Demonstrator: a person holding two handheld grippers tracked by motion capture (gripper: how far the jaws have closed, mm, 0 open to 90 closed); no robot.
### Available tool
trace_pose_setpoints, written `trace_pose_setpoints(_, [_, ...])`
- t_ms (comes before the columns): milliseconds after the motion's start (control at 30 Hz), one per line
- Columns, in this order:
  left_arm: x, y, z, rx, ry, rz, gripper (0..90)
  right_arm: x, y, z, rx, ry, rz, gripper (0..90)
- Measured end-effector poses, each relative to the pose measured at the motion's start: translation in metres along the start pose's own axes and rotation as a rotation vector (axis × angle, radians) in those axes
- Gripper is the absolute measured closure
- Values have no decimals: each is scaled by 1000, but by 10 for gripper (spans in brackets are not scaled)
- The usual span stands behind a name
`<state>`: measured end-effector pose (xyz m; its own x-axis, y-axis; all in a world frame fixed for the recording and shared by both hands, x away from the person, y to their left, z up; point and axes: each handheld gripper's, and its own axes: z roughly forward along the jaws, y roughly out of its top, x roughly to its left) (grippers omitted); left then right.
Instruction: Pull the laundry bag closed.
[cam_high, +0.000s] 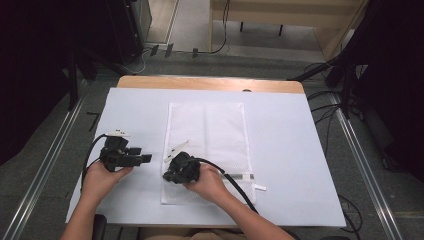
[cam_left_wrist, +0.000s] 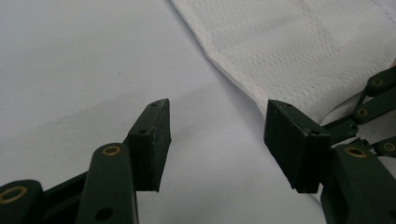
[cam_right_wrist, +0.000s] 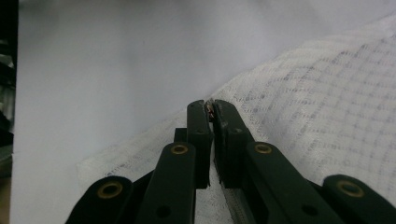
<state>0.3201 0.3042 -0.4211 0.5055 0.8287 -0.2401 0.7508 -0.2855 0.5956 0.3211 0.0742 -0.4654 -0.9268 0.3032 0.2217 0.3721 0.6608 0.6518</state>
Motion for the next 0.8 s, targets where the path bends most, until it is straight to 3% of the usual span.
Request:
trace_pose_setpoints(167, [0,0,-1,-3,-4,-2,419,-2,-1,-1,-3,18,-2,881])
trace_pose_setpoints(400, [-3,0,-1,0,-21,12,427,-10,5,-15,-36,-4,7,882])
trace_pose_setpoints(533, [-6,-1,-5,-12,-97,21,467,-13,4,-20,-21,31,28,882])
trace_pose_setpoints(600, [-10,-2,-4,-9,-130,46,482,-12,4,-21,-18,11,5,882])
trace_pose_setpoints(667, [-13,-4,-3,8,-144,68,490,-12,6,-26,-37,1,-1,882])
trace_pose_setpoints(800, [-18,-5,3,36,-172,69,489,-13,6,-28,-47,6,7,881])
